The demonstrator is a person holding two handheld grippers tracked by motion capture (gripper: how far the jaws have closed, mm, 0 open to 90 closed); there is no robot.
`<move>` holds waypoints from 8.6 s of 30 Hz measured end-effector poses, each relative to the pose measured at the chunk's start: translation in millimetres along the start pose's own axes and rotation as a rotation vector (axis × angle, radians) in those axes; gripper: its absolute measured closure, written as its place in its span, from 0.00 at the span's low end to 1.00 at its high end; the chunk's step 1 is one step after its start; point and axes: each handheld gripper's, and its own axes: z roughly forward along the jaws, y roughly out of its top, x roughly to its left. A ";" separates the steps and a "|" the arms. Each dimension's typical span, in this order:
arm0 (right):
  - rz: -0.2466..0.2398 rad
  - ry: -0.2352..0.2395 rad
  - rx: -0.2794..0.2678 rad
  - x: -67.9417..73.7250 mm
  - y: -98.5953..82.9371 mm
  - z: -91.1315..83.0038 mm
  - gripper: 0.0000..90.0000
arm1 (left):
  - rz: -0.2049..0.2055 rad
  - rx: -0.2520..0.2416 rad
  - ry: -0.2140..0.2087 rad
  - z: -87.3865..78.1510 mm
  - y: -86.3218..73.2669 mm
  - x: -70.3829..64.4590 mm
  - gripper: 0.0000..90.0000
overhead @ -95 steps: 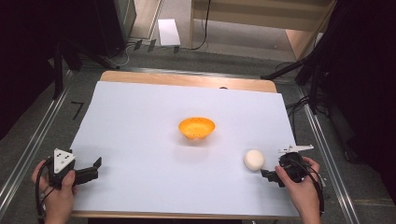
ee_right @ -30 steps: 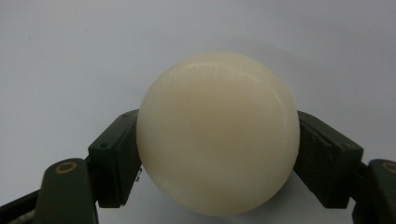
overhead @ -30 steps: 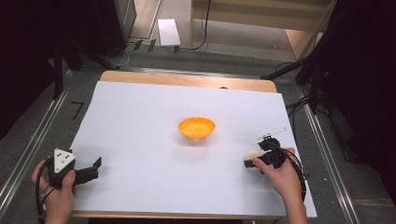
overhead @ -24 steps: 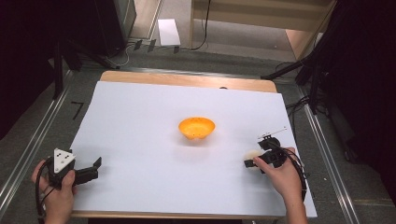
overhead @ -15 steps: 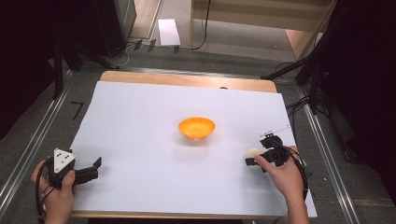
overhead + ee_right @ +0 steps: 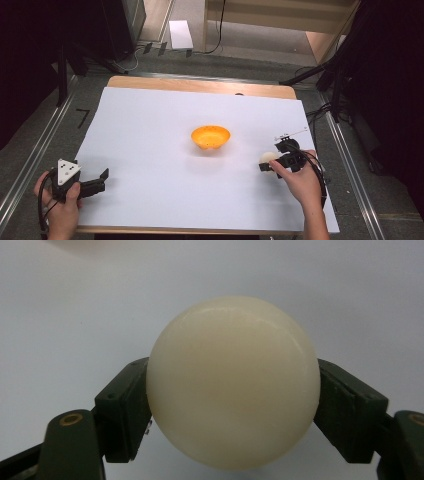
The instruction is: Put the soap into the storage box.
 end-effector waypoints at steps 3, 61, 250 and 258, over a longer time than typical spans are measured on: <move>-0.006 0.003 -0.007 3.2 5.8 -1.7 0.27 | 0.001 0.000 0.000 -0.1 -0.1 0.0 0.00; -0.072 0.056 0.020 64.0 97.8 6.7 0.27 | 0.002 -0.001 -0.017 -0.2 -0.1 0.7 0.00; 0.084 -0.049 -0.289 -16.2 -81.7 -13.2 0.15 | 0.013 0.007 -0.012 0.1 0.1 -0.8 0.00; 0.104 -0.065 -0.393 -29.7 -109.9 -21.3 0.16 | 0.014 0.007 -0.012 0.2 0.2 -0.8 0.00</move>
